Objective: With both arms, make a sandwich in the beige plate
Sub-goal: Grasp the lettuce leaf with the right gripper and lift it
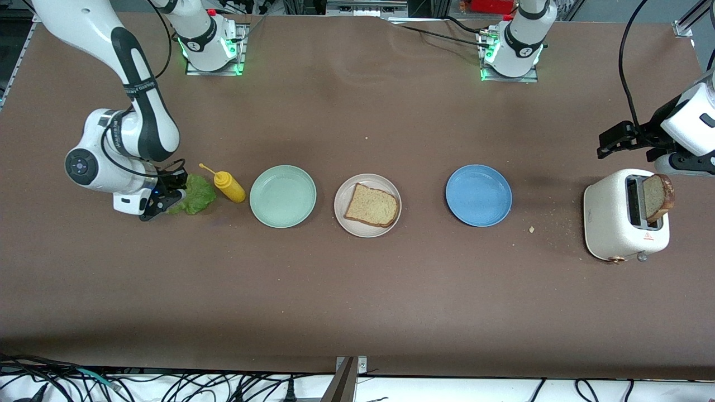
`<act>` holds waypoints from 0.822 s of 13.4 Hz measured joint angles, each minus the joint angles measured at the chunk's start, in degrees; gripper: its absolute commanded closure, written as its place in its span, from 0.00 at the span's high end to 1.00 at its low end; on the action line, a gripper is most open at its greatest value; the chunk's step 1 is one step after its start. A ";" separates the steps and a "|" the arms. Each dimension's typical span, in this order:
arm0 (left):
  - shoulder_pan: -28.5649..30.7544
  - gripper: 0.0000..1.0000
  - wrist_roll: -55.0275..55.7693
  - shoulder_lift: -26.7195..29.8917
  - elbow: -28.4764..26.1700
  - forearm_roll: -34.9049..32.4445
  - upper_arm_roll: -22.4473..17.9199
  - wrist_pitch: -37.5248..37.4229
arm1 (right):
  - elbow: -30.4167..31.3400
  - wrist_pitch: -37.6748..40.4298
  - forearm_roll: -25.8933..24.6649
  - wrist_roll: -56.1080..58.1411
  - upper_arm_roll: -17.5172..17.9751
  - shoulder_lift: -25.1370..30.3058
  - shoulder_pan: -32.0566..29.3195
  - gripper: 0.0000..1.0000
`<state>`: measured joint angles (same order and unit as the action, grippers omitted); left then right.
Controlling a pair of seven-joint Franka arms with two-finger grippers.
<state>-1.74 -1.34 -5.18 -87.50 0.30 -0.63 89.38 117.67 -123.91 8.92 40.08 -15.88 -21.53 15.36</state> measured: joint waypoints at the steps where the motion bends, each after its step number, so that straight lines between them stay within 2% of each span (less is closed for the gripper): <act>1: 0.00 1.00 0.00 -0.01 0.00 0.00 0.00 0.00 | -2.63 3.41 -0.62 0.00 -0.66 0.35 0.00 0.00; 6: 0.00 1.00 0.00 -0.02 0.00 0.00 0.00 0.00 | -16.08 18.37 -1.22 -1.36 -3.85 3.40 -0.22 0.00; 9: 0.00 1.00 0.00 -0.03 -0.01 0.00 0.00 0.00 | -26.85 30.93 -1.44 -8.06 -3.44 3.83 0.14 0.00; 11: 0.01 1.00 0.00 -0.03 -0.01 0.00 0.00 0.00 | -30.60 34.51 -1.38 -14.84 -2.58 3.86 2.22 0.00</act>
<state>-1.73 -1.34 -5.21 -87.51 0.30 -0.63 89.38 87.07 -89.40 7.54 25.24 -18.46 -17.67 17.58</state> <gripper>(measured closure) 0.000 0.960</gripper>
